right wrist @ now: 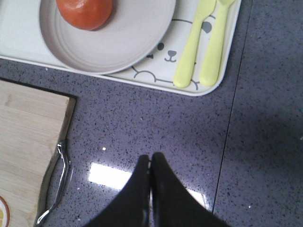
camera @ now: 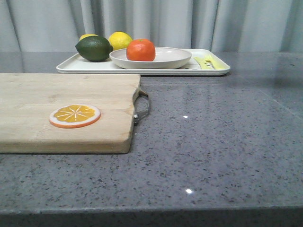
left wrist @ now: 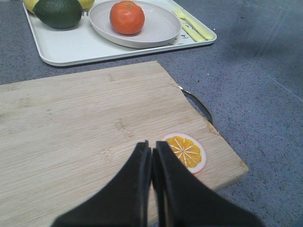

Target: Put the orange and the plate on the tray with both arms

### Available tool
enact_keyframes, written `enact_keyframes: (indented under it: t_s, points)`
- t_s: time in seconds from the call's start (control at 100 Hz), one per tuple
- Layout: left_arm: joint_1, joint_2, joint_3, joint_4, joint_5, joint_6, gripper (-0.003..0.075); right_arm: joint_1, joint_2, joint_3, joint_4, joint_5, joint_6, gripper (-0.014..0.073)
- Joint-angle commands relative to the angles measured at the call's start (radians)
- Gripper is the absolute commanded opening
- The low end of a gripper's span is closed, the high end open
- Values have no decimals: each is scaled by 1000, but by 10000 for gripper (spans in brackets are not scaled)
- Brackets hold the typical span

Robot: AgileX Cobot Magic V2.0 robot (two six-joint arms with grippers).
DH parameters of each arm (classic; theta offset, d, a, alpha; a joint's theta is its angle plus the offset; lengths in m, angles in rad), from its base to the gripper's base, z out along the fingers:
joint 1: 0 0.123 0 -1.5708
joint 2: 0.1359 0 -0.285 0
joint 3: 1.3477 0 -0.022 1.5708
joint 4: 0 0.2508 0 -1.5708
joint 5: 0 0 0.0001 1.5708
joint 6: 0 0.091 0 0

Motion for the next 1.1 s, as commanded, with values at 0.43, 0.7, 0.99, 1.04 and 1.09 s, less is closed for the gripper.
enact_keyframes:
  t_s: [0.43, 0.7, 0.99, 1.04, 1.09]
  points:
    - [3, 9, -28, -17, -81, -9, -19, -1, -459, 565, -24, -414, -56, -67]
    - [3, 9, -10, -17, -77, -9, -19, -1, -652, 836, -25, -568, -98, -67]
    - [3, 3, 7, -17, -77, -7, -19, -1, -863, 1128, -25, -745, -105, -67]
    - [1, -2, 7, -17, -77, -5, -19, -1, -904, 1176, -25, -771, -105, -67]
    - [1, -10, 8, -17, -77, -3, -19, -1, -951, 1221, -25, -794, -105, -67]
